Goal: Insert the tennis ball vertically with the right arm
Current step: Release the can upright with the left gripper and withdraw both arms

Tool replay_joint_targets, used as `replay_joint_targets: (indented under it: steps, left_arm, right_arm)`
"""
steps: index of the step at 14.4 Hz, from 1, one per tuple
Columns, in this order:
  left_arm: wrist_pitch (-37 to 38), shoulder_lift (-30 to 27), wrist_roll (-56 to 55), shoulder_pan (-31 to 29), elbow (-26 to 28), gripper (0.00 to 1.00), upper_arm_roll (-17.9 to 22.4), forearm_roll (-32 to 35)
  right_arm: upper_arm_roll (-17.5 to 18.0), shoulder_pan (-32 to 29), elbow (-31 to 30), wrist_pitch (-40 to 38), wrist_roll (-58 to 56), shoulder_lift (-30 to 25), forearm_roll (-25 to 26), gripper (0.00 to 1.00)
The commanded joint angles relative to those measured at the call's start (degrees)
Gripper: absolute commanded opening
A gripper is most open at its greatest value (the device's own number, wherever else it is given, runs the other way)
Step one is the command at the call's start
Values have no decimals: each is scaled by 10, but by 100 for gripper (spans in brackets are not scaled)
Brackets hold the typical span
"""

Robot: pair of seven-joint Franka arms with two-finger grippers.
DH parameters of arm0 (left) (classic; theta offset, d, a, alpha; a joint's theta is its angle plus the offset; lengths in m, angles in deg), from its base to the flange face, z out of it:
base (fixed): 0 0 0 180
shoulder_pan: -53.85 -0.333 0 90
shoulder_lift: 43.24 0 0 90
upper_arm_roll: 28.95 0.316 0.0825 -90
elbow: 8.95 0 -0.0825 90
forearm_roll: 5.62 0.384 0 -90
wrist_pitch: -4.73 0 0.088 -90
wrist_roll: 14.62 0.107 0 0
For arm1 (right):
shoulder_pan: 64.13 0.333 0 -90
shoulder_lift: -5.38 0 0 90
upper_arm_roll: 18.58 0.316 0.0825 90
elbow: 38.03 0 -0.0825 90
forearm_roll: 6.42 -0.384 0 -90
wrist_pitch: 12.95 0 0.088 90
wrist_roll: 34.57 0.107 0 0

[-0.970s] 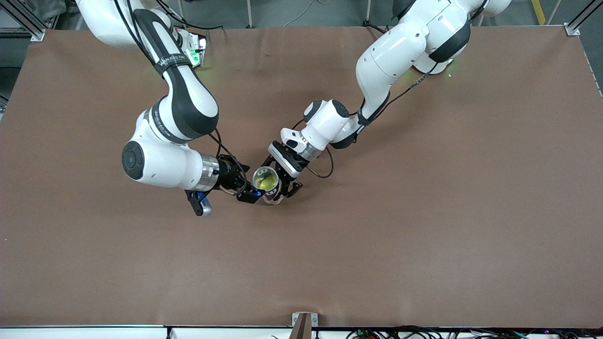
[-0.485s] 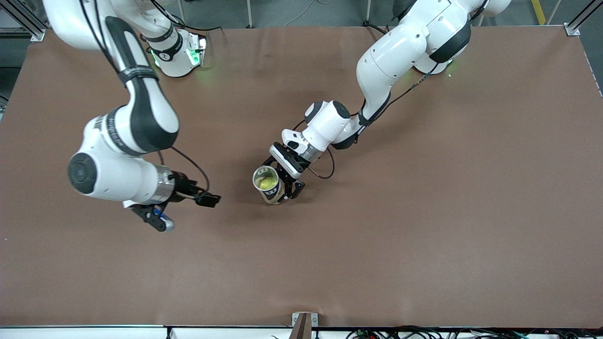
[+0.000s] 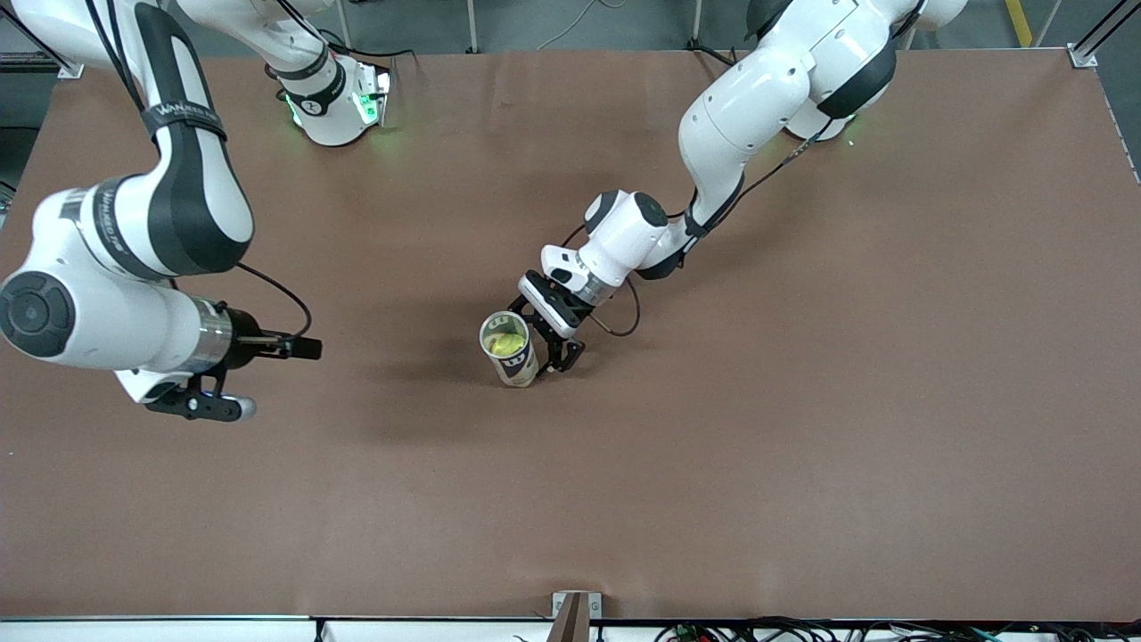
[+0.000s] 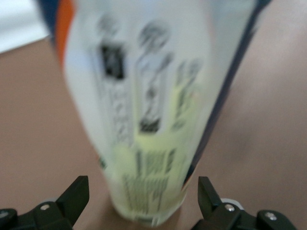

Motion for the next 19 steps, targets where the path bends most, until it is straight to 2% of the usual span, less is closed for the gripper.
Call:
replay_joint_targets:
  steps: [1,5,9,10,12,14,17,19]
  left_arm:
    - [75,-67,0,-33,57,100,0,-3]
    - [264,-149,-11,-102,69,100,0,-3]
    - [483,-234,-30,-183,47,100,8,4]
    - [525,-254,-47,-196,41,100,15,5]
    - [613,-301,-89,-198,35,100,55,19]
    - [702,-329,-132,-202,3,100,93,52]
    - [857,-343,-219,-202,-111,100,142,116]
    - [913,-352,-263,-204,-140,100,159,156]
  right_arm:
    - [8,-29,-11,-43,-66,-39,30,100]
    - [9,-38,-11,-90,-88,-82,81,100]
    - [6,-50,-8,-117,-148,-104,86,100]
    - [6,-61,-3,-118,-163,-105,86,100]
    - [7,-90,-2,-120,-168,-105,84,100]
    - [8,-111,-1,-120,-166,-103,82,100]
    - [8,-120,63,-120,-162,-85,87,100]
    - [8,-124,65,-116,-158,-82,82,100]
